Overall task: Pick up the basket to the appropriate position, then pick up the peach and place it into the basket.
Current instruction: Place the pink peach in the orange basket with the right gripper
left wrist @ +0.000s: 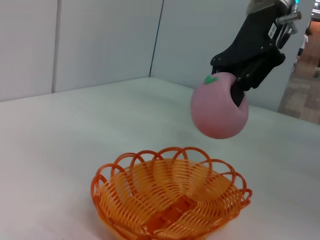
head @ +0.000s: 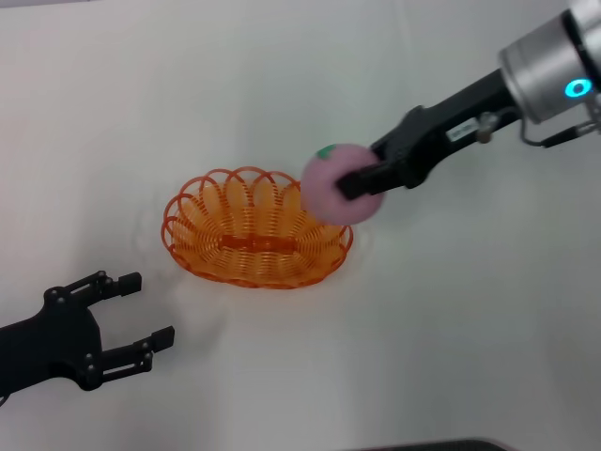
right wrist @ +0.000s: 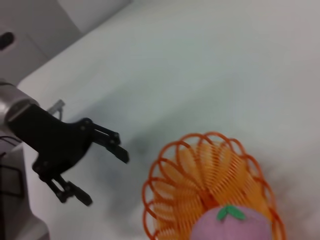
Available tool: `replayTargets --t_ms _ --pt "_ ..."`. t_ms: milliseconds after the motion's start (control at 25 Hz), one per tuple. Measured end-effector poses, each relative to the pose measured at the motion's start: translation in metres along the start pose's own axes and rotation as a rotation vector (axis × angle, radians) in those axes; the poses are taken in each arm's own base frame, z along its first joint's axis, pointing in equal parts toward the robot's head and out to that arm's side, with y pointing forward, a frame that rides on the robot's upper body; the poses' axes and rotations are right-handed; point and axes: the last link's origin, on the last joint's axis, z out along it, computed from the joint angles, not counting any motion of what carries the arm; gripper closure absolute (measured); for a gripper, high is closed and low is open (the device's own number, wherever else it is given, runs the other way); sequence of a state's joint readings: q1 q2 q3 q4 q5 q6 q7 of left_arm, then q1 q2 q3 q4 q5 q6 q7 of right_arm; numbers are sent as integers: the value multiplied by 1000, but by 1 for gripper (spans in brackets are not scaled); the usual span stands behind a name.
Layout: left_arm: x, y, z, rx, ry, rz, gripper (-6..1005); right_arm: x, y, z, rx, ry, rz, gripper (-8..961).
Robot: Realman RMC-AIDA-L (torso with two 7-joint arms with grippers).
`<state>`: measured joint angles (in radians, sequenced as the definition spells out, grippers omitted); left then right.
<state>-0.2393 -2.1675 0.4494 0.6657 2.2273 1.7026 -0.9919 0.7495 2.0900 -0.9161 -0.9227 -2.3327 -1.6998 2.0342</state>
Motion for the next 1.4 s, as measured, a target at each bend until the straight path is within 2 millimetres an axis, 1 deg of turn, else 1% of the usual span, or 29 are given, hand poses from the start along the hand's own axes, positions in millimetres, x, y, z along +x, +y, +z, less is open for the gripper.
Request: replayTargets --t_ms 280,560,760,1000,1200,1280,1400 --pt "1 0 1 -2 2 -4 171 -6 0 21 -9 19 -17 697" --pt "2 0 1 -8 4 -10 171 -5 0 26 -8 29 -18 674" --pt "2 0 1 -8 5 -9 171 -3 -3 26 4 23 -17 443" --pt "3 -1 1 -7 7 -9 171 -2 -3 25 4 14 -20 263" --pt "3 -1 1 -5 9 -9 171 0 -3 22 -5 -24 -23 270" --pt "3 -1 1 -4 10 -9 171 4 -4 17 -7 -65 -28 270" --pt "3 -1 1 -5 11 -9 171 16 -8 5 3 -154 -44 270"
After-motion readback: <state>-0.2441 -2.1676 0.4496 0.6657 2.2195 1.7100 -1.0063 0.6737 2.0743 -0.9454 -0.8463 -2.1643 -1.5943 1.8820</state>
